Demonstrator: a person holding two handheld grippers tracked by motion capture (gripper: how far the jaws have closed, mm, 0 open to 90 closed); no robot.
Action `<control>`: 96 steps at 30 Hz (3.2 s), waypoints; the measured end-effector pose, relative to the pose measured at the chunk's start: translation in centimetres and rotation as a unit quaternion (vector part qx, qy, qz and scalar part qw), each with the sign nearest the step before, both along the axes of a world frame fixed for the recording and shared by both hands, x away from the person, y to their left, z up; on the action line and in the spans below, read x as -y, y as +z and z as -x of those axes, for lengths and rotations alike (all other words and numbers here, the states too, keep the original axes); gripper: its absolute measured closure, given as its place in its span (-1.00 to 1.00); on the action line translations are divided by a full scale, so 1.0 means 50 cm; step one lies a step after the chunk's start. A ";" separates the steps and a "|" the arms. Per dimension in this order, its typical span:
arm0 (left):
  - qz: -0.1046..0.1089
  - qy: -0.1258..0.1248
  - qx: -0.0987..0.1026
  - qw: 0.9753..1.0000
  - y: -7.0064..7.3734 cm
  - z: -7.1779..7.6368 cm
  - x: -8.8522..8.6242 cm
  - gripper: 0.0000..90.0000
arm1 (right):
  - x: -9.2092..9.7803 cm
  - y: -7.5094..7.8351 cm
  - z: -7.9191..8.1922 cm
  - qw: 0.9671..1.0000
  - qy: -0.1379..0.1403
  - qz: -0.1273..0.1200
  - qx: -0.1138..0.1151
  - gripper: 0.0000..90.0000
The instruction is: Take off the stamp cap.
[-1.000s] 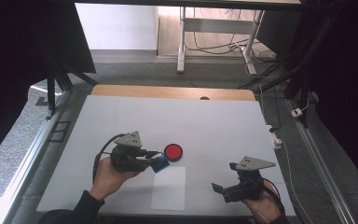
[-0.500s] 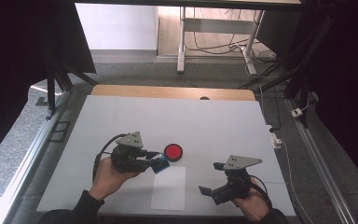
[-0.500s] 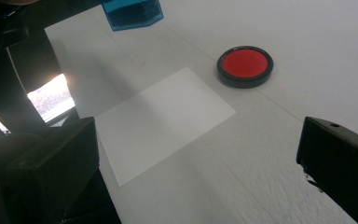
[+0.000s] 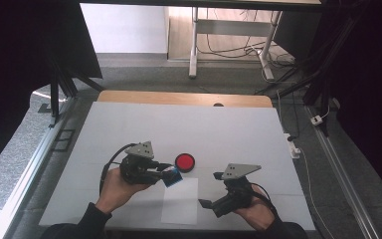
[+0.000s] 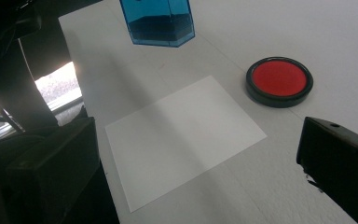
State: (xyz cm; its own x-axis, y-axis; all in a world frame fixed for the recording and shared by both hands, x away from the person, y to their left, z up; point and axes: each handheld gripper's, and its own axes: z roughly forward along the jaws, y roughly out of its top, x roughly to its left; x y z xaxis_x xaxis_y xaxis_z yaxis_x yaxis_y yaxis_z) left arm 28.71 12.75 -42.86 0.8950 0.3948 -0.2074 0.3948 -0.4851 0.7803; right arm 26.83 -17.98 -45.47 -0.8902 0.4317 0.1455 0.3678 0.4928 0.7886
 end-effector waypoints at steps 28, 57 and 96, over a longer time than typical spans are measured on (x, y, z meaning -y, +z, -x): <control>0.046 -0.082 0.021 0.995 0.008 0.009 0.006 0.56 | -0.087 0.001 -0.027 0.996 0.091 -0.006 -0.010 -0.82; 0.092 -0.155 0.048 0.982 0.004 0.011 0.003 0.56 | -0.114 0.005 -0.044 0.980 0.190 -0.046 -0.042 0.38; 0.081 -0.128 0.040 0.988 0.010 0.008 -0.007 0.56 | -0.099 0.009 -0.037 0.985 0.174 0.000 -0.010 0.52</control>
State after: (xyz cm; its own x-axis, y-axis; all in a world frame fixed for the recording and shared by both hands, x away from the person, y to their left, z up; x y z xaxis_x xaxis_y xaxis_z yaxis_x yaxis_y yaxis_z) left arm 28.31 13.12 -42.34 0.9775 0.1202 -0.1733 0.2085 -0.4267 0.8800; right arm 28.67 -13.02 -45.01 -0.9814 0.1004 0.1638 0.1912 0.5916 0.7832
